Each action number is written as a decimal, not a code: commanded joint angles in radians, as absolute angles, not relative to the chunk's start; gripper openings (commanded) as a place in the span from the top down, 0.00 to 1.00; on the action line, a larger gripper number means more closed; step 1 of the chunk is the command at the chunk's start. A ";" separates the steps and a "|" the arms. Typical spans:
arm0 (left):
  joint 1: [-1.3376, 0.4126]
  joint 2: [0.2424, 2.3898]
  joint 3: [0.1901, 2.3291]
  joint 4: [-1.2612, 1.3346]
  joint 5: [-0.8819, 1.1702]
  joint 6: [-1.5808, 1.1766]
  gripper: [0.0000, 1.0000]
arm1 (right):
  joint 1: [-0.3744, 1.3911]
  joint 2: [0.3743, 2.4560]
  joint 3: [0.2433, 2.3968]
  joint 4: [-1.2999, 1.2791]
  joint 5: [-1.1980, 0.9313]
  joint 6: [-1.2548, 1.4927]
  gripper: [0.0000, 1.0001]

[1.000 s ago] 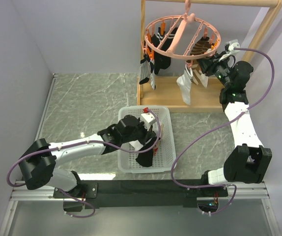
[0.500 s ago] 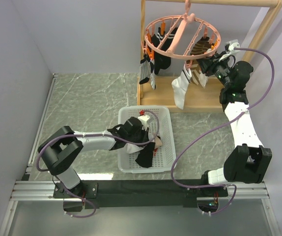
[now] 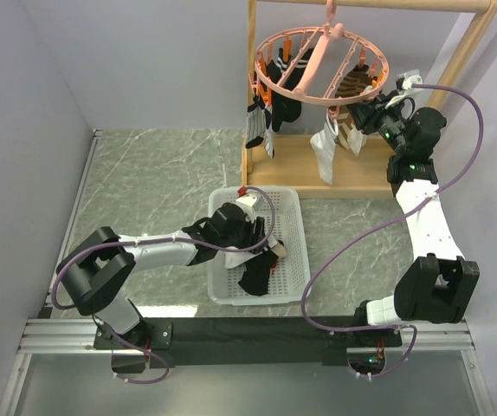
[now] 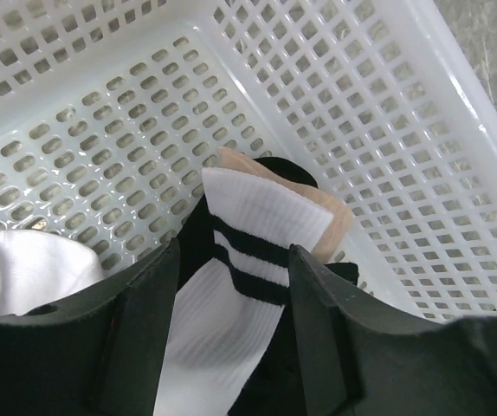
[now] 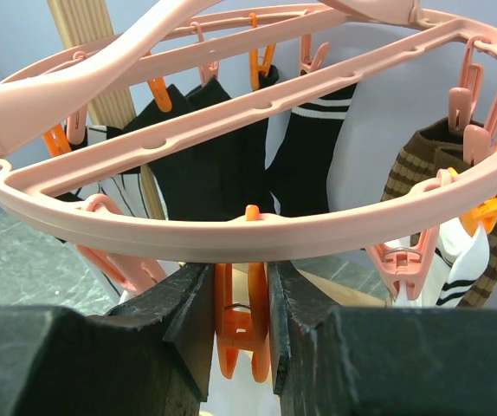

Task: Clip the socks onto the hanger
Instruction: Pick up the sock from the bin.

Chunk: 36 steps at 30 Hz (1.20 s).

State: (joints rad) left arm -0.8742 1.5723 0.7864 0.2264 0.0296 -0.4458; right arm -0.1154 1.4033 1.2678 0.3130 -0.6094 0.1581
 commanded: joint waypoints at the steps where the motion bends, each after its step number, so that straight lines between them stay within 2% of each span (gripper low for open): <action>1: -0.874 1.545 0.810 0.250 0.003 -0.413 0.42 | -0.104 1.416 1.307 0.298 -0.600 0.152 1.00; 5: -0.910 1.554 0.857 0.210 0.003 -0.370 0.39 | -0.104 1.416 1.312 0.288 -0.597 0.146 1.00; 10: -0.999 1.537 0.910 0.157 -0.181 -0.311 0.32 | -0.103 1.413 1.307 0.285 -0.589 0.140 1.00; 16: -1.091 1.555 0.962 0.089 -0.375 -0.287 0.28 | -0.103 1.416 1.308 0.288 -0.588 0.140 1.00; 33: -1.178 1.759 1.111 -0.078 -0.549 -0.301 0.35 | -0.103 1.411 1.305 0.296 -0.594 0.144 1.00; 36: -1.180 1.764 1.109 -0.075 -0.568 -0.313 0.39 | -0.103 1.413 1.305 0.296 -0.594 0.143 1.00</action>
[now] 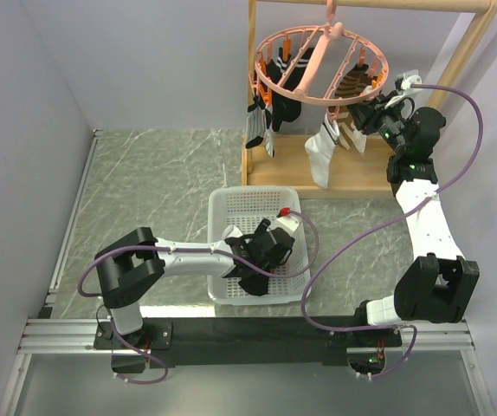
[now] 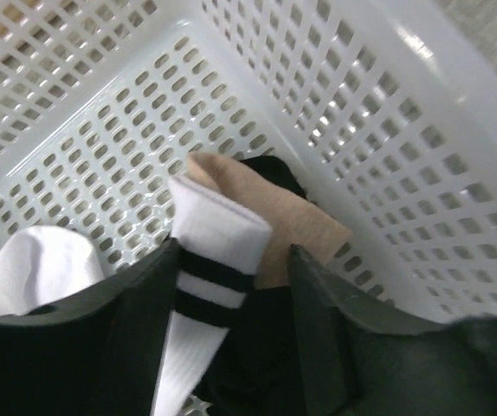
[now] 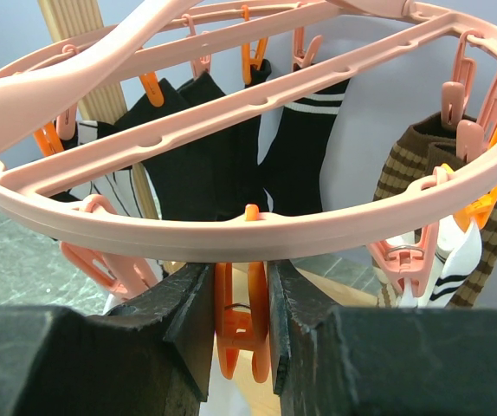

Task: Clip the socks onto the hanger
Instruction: Pick up the sock from the bin.

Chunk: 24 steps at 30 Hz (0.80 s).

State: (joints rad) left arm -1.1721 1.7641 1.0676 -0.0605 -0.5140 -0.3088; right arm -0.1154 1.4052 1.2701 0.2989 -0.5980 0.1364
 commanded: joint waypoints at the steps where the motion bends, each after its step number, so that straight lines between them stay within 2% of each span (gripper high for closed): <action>1: -1.180 1.763 1.108 -0.071 -0.583 -0.316 0.43 | -0.103 1.411 1.307 0.293 -0.594 0.143 1.00; 5: -1.180 1.750 1.094 -0.054 -0.620 -0.334 0.54 | -0.103 1.413 1.307 0.295 -0.594 0.144 1.00; 9: -1.161 1.738 1.078 -0.040 -0.621 -0.367 0.70 | -0.103 1.417 1.307 0.298 -0.597 0.147 1.00; 17: -1.098 1.663 1.016 0.029 -0.529 -0.420 0.87 | -0.103 1.420 1.308 0.299 -0.598 0.150 1.00; 19: -1.068 1.617 0.977 0.078 -0.465 -0.423 0.98 | -0.103 1.420 1.308 0.301 -0.600 0.152 1.00; 24: -1.017 1.510 0.907 0.158 -0.411 -0.397 0.99 | -0.104 1.419 1.308 0.301 -0.603 0.156 1.00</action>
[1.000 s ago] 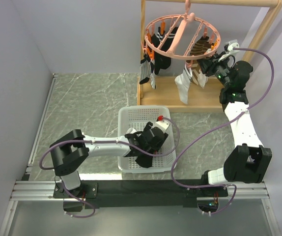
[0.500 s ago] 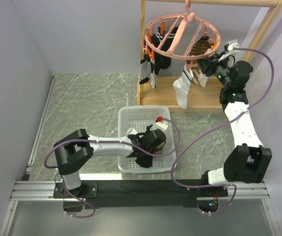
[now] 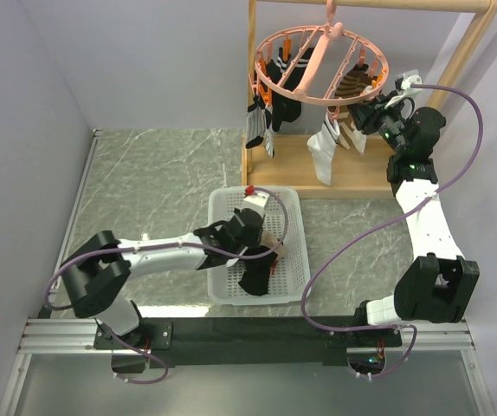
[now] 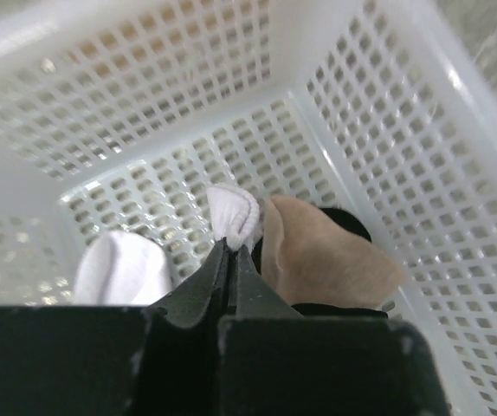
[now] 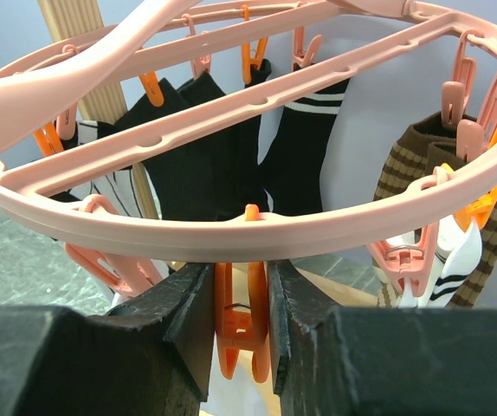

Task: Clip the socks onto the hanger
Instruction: Pick up the sock from the bin.

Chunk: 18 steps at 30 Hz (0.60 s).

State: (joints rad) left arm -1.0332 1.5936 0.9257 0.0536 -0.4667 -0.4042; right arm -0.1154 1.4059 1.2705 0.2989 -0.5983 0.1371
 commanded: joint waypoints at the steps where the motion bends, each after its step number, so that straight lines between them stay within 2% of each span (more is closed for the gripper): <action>1: -1.012 1.496 0.902 0.179 -0.408 -0.367 0.99 | -0.103 1.417 1.308 0.304 -0.604 0.161 1.00; 6: -1.009 1.387 0.844 0.313 -0.336 -0.273 0.99 | -0.103 1.419 1.312 0.307 -0.607 0.186 1.00; 11: -1.009 1.316 0.773 0.586 -0.218 -0.187 0.99 | -0.103 1.424 1.321 0.314 -0.615 0.216 1.00; 18: -1.005 1.328 0.791 0.847 -0.026 -0.084 0.99 | -0.104 1.425 1.327 0.324 -0.621 0.267 1.00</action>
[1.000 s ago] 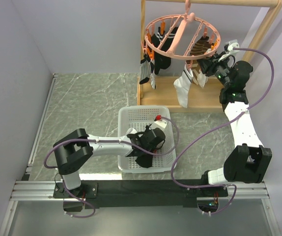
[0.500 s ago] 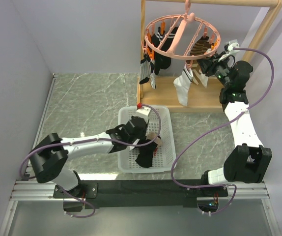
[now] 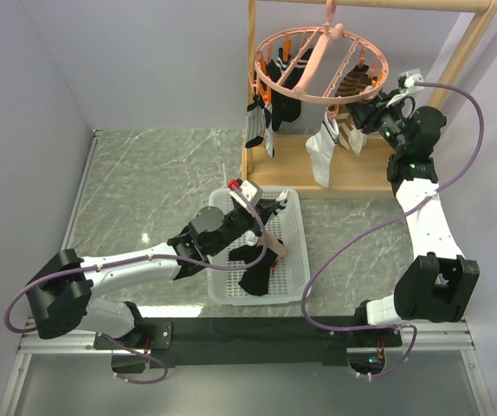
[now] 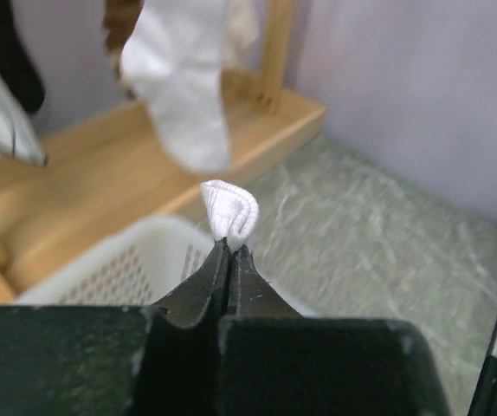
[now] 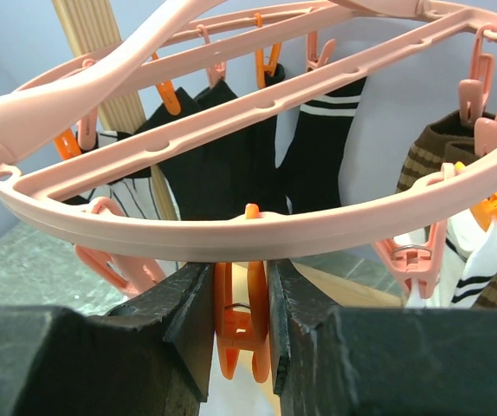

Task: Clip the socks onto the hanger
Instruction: Pick up the sock from the bin, then clamp the sock onto the hanger.

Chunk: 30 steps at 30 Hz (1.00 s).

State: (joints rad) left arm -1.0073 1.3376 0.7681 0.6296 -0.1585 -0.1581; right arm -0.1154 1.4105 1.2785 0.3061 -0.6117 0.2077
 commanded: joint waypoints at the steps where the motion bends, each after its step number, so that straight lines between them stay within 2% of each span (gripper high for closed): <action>1: -1.003 1.341 0.819 0.857 -0.017 -0.065 1.00 | -0.106 1.422 1.327 0.325 -0.618 0.275 1.00; 9: -0.994 1.525 0.971 1.060 0.159 -0.060 0.99 | -0.103 1.424 1.338 0.324 -0.624 0.328 1.00; 17: -0.992 1.732 1.132 1.216 0.227 -0.113 0.99 | -0.103 1.407 1.335 0.318 -0.634 0.334 1.00; 30: -1.006 1.956 1.396 1.236 0.023 -0.123 0.99 | -0.103 1.374 1.335 0.265 -0.568 0.330 1.00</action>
State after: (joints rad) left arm -0.9977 1.9335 1.3106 1.1889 0.0917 -0.1123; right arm -0.1139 1.4063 1.2903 0.2901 -0.6155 0.3023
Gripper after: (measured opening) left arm 0.013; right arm 0.316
